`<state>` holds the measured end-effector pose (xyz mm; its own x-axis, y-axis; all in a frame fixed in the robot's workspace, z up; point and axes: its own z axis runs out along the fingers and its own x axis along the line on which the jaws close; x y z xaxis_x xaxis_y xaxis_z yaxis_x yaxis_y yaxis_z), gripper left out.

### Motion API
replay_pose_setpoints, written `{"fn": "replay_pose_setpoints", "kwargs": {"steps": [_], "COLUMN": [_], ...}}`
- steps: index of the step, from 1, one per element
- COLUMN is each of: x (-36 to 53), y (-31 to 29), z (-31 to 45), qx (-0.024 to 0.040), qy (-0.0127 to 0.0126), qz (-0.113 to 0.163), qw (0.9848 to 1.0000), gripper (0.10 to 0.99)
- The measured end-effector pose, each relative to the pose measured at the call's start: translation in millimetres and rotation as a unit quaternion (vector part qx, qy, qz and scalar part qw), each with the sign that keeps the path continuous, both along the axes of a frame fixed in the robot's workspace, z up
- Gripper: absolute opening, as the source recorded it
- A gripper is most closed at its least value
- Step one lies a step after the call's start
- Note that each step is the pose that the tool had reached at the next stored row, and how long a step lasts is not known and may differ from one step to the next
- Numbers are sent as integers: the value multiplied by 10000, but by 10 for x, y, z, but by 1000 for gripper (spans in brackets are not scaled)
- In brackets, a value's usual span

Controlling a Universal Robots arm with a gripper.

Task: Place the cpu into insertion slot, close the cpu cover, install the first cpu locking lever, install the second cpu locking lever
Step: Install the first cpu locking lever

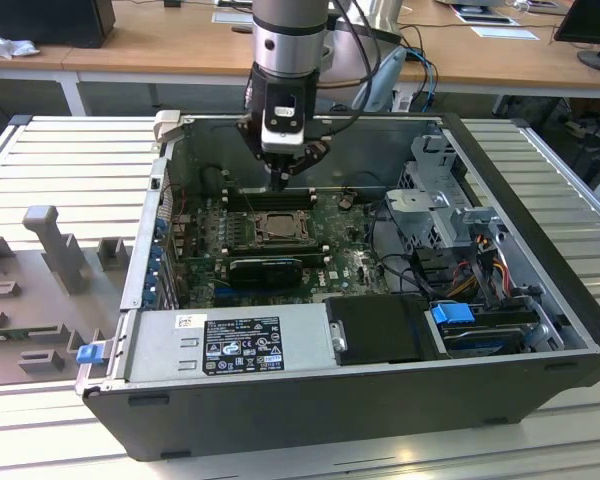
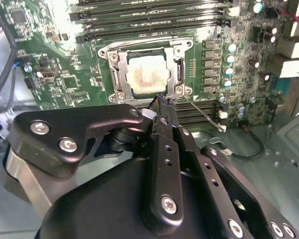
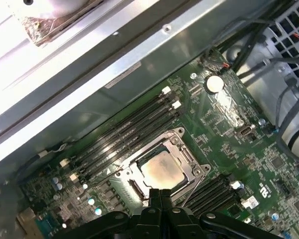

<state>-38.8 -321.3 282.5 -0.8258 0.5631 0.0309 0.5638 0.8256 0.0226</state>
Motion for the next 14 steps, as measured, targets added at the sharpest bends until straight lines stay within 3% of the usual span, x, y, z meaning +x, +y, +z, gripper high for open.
{"fn": "replay_pose_setpoints", "kwargs": {"steps": [6,9,11,12,14], "x": [0,0,0,0,-8], "y": [0,0,0,0,0], "z": [-1,-2,-4,-7,-9], "qx": [0,1,-2,-4,-7], "qy": [-1,-5,-33,-67,-89], "qz": [480,743,1015,1124,1191], "qw": [9988,9972,9948,9936,9928], "gripper": [106,106,106,106,106]}}
